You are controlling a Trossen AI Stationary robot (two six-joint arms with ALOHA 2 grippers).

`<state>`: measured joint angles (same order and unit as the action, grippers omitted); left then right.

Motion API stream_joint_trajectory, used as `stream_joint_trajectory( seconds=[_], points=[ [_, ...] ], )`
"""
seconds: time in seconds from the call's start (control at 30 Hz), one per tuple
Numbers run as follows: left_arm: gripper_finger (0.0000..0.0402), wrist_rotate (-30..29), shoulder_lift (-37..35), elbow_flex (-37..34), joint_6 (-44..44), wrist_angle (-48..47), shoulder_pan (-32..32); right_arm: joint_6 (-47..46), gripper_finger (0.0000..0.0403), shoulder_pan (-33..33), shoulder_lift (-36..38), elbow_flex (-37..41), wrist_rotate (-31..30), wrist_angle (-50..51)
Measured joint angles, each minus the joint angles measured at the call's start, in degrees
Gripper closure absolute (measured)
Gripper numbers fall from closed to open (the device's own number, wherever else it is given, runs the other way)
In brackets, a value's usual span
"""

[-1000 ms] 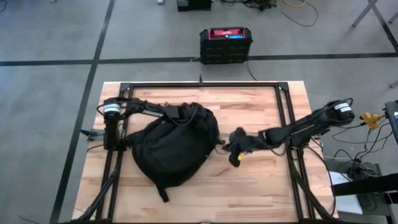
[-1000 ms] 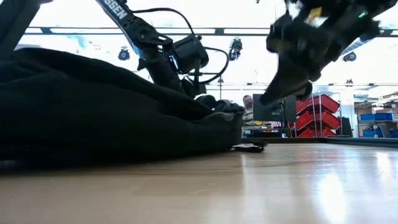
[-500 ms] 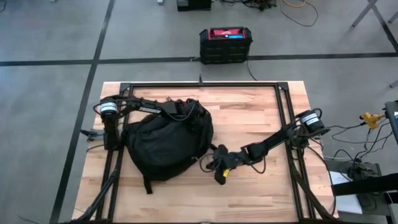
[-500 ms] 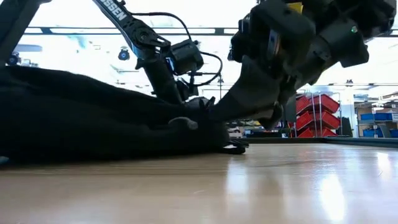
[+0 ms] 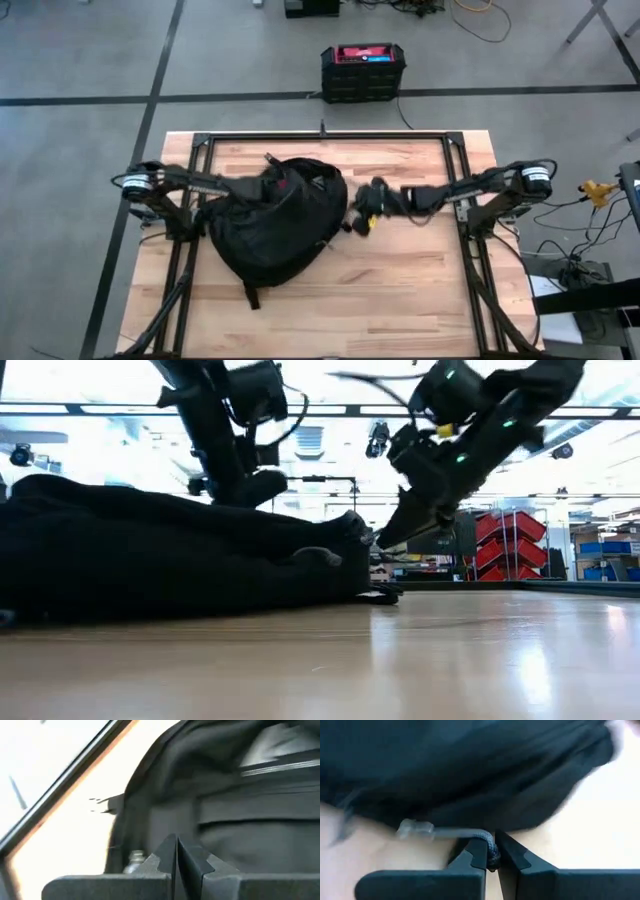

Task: Unpack backpack
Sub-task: Close the black backpack

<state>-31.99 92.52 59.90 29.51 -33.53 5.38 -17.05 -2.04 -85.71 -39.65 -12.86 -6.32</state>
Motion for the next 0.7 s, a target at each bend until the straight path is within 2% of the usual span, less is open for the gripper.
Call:
stream_joint_trajectory(
  seconds=[0.1,0.2,0.33,0.53,0.7],
  points=[
    [0.0401,3.27,0.60,-3.41,-4.72,14.22,-4.16,3.28,0.0401,-7.03,0.16,0.23,5.96,-2.03],
    [0.0401,6.86,3.02,-3.98,-7.26,26.24,-4.59,4.49,0.0401,-10.83,0.17,0.23,11.92,-4.99],
    [0.0401,8.97,8.36,-1.97,-9.11,27.47,-1.00,4.59,0.0401,-11.15,0.20,0.21,13.18,-5.26],
    [0.0401,8.50,13.04,-1.39,-4.86,24.18,6.20,0.42,0.0401,-3.64,0.02,1.07,12.46,-4.64],
    [0.0402,10.71,12.96,-1.59,-3.62,24.10,8.45,-6.00,0.0401,7.32,-4.14,0.99,3.06,-9.17]
  ],
)
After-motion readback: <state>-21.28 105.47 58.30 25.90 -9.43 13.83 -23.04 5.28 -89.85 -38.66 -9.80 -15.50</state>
